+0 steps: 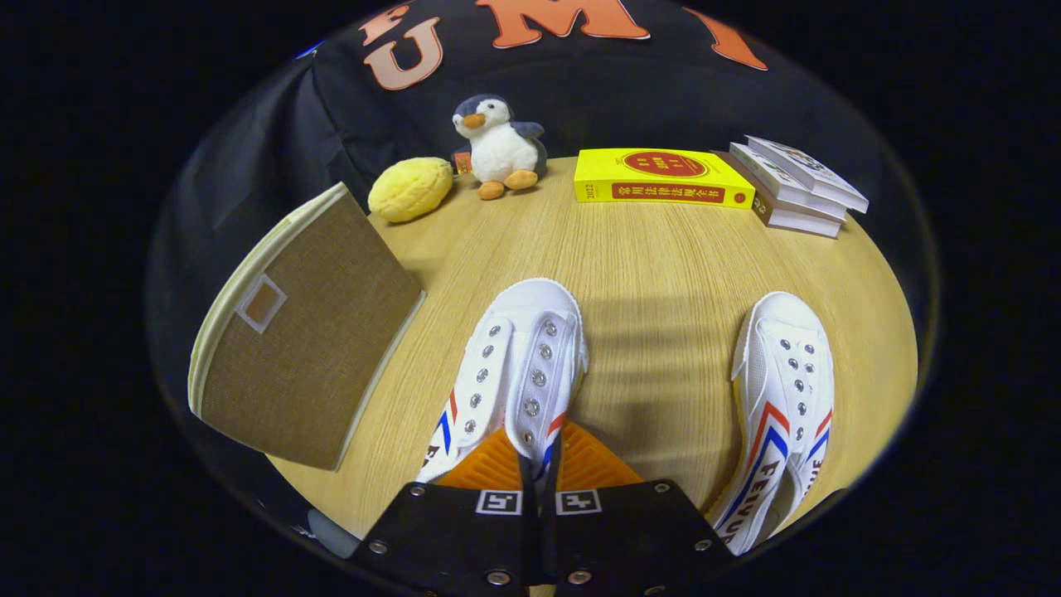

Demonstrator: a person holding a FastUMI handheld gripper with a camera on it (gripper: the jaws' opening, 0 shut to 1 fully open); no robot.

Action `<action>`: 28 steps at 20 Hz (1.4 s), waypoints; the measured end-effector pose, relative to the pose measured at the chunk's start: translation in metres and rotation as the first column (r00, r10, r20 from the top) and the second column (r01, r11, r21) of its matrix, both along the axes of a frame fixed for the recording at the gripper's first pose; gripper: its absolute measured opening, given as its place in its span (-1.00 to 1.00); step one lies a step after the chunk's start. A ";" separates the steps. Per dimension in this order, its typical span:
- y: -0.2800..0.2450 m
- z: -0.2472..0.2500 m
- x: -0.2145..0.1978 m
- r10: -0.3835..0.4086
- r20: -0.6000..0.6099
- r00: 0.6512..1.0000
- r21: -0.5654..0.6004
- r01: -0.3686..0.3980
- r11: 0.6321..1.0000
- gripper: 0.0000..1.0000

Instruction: Open the storage box then place both shoes into the box .Put the left shoe in first, then the right shoe, with the right side of both shoes facing outward in a uniform manner.

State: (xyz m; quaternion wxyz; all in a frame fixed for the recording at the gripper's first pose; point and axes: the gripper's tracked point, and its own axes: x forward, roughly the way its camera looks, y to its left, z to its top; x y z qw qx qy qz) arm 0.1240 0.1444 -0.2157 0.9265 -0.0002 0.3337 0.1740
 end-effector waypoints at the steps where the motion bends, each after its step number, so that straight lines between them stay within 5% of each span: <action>1: 0.004 0.005 0.000 0.009 0.000 1.000 0.023 -0.009 1.000 -0.99; 8: 0.007 0.026 -0.011 0.014 0.007 1.000 0.052 -0.014 0.999 -0.99; 17: 0.021 0.141 -0.022 -0.161 0.161 0.974 0.122 0.142 0.982 -1.00; 23: 0.073 0.225 -0.040 -0.214 0.240 0.947 0.221 0.161 0.962 -1.00; 28: 0.164 0.237 -0.045 -0.154 0.212 0.965 0.285 0.090 0.954 -1.00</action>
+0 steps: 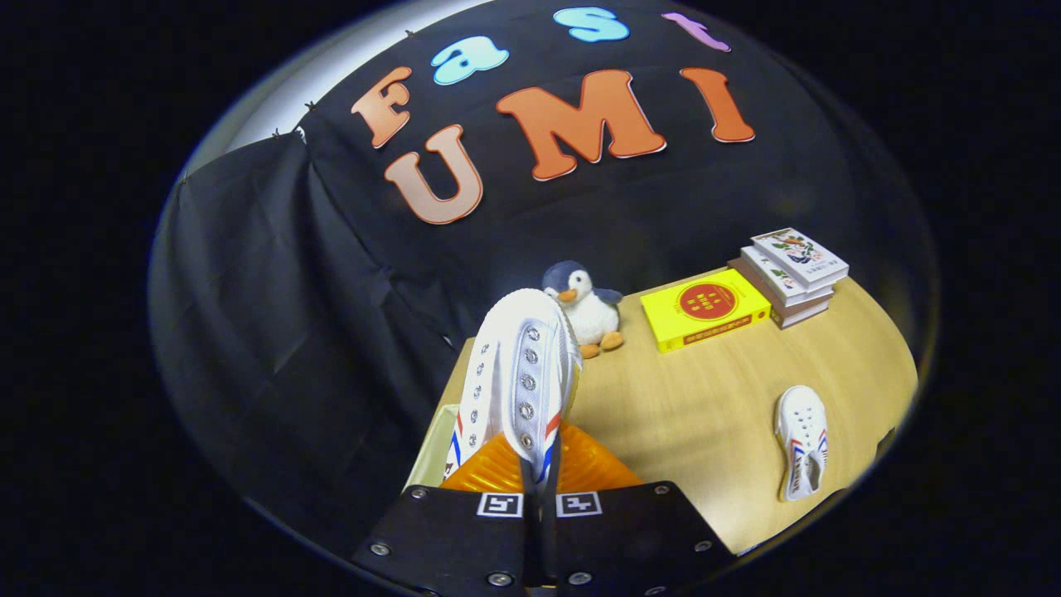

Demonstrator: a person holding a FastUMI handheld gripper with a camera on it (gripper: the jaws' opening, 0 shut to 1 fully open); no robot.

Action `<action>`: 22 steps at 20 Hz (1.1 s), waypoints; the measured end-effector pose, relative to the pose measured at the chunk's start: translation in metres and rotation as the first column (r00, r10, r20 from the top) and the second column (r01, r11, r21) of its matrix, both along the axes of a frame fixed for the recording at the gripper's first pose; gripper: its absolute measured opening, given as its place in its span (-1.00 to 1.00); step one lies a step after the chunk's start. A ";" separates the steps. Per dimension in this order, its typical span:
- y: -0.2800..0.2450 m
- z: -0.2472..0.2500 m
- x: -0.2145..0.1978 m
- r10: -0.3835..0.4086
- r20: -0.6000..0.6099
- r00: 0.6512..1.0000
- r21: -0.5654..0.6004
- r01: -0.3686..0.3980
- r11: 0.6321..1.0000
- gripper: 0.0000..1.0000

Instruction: Open the storage box then place both shoes into the box .Put the left shoe in first, then the right shoe, with the right side of both shoes facing outward in a uniform manner.

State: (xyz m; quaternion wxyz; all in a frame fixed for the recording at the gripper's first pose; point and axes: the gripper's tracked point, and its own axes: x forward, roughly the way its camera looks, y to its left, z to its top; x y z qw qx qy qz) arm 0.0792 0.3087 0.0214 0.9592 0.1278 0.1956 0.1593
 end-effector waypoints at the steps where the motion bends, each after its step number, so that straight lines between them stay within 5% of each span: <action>1: 0.019 -0.008 0.000 0.016 -0.018 1.000 0.007 -0.016 1.000 -1.00; 11: 0.112 -0.134 0.005 0.012 -0.232 0.973 -0.049 -0.024 0.999 -0.99; 22: 0.146 -0.159 0.007 -0.002 -0.231 0.973 -0.055 -0.011 0.998 -0.98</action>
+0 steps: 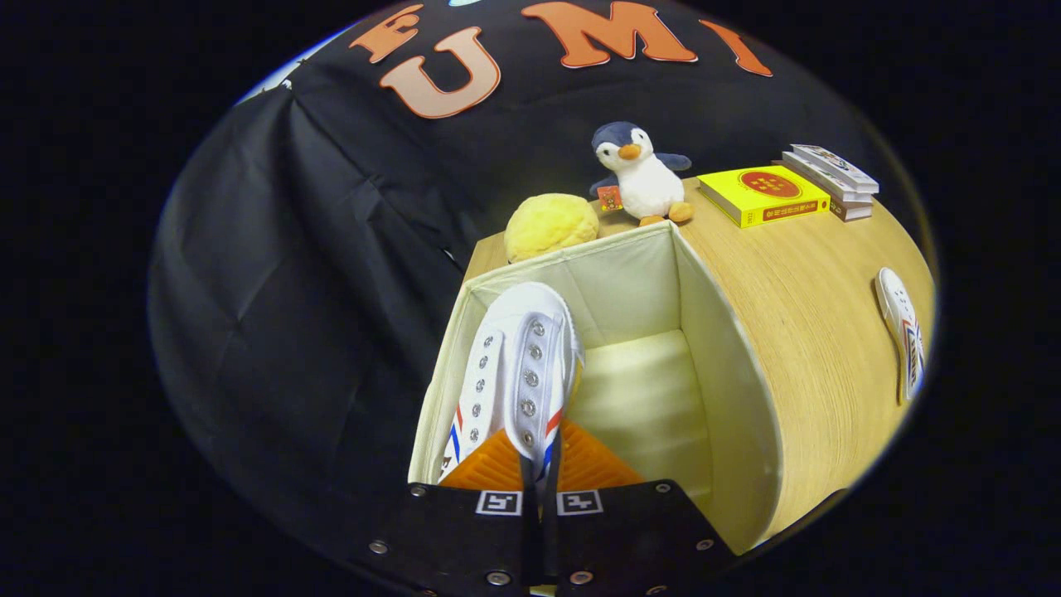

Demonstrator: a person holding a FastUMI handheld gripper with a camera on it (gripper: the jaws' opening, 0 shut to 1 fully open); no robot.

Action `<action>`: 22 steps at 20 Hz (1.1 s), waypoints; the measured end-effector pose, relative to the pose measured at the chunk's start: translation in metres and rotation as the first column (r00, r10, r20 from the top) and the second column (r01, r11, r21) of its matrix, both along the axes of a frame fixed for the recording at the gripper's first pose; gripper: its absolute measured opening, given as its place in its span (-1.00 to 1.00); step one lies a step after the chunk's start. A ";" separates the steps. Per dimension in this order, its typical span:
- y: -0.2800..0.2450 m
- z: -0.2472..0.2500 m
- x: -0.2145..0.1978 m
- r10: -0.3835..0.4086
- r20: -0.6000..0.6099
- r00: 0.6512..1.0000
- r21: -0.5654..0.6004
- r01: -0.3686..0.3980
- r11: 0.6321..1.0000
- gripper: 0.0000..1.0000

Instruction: Open the storage box then place both shoes into the box .Put the left shoe in first, then the right shoe, with the right side of both shoes facing outward in a uniform manner.

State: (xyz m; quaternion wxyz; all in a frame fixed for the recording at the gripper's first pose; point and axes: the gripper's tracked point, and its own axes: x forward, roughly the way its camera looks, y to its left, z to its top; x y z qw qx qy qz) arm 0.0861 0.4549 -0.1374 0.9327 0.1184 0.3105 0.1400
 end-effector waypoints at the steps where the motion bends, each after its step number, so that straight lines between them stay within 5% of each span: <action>1: -0.001 -0.007 0.001 0.006 -0.024 1.000 -0.010 -0.007 1.000 -0.95; 2: 0.004 -0.012 -0.002 0.035 -0.051 0.998 -0.009 -0.035 0.999 -0.85; 6: 0.008 0.023 -0.007 0.116 0.064 0.991 -0.041 -0.114 0.993 0.68; 8: -0.003 0.041 -0.009 0.139 0.106 0.985 -0.054 -0.134 0.990 0.97; 14: -0.092 0.078 -0.007 0.074 0.177 0.981 -0.056 -0.066 0.996 0.97; 22: -0.288 0.061 0.001 -0.144 0.162 0.976 -0.135 0.167 0.977 0.97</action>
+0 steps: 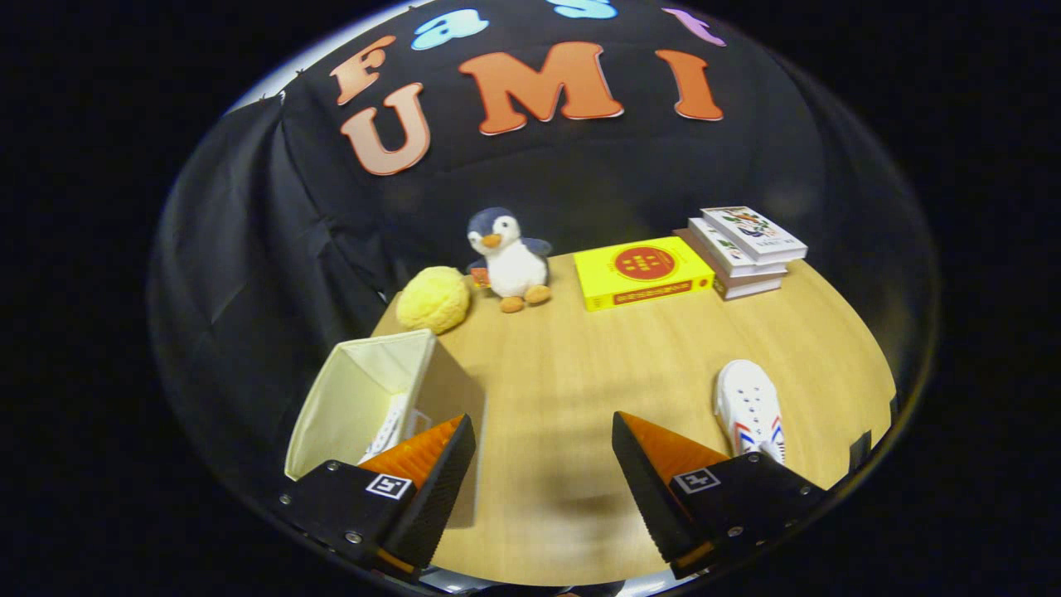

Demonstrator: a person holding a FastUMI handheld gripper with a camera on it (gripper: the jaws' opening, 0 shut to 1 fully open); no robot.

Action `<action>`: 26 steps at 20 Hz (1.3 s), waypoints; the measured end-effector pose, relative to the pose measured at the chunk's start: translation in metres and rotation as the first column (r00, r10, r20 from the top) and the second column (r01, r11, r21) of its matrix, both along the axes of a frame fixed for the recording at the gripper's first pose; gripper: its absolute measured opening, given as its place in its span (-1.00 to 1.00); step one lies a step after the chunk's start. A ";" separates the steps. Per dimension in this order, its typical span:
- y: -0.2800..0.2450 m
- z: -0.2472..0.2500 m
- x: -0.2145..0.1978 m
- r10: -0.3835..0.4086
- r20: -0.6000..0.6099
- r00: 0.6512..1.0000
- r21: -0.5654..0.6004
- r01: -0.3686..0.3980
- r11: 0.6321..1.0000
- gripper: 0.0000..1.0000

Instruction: Open the storage box then place both shoes into the box .Put the left shoe in first, then the right shoe, with the right side of both shoes facing outward in a uniform manner.

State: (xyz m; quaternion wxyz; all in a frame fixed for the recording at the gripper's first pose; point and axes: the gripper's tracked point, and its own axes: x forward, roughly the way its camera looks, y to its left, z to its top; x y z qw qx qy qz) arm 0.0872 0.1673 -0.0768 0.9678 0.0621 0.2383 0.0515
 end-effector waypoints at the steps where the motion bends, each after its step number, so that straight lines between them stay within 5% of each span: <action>1: -0.023 -0.005 0.001 -0.030 -0.007 1.000 -0.001 0.030 1.000 0.97; 11: -0.199 -0.073 0.000 -0.248 -0.153 0.957 -0.061 0.241 0.969 0.81; 16: -0.219 -0.113 0.005 -0.225 -0.245 0.943 -0.149 0.193 0.970 0.55; 23: -0.226 -0.145 0.028 -0.174 -0.289 0.941 -0.231 0.108 0.967 0.49; 26: -0.216 -0.150 0.032 -0.115 -0.310 0.944 -0.210 0.050 0.977 0.11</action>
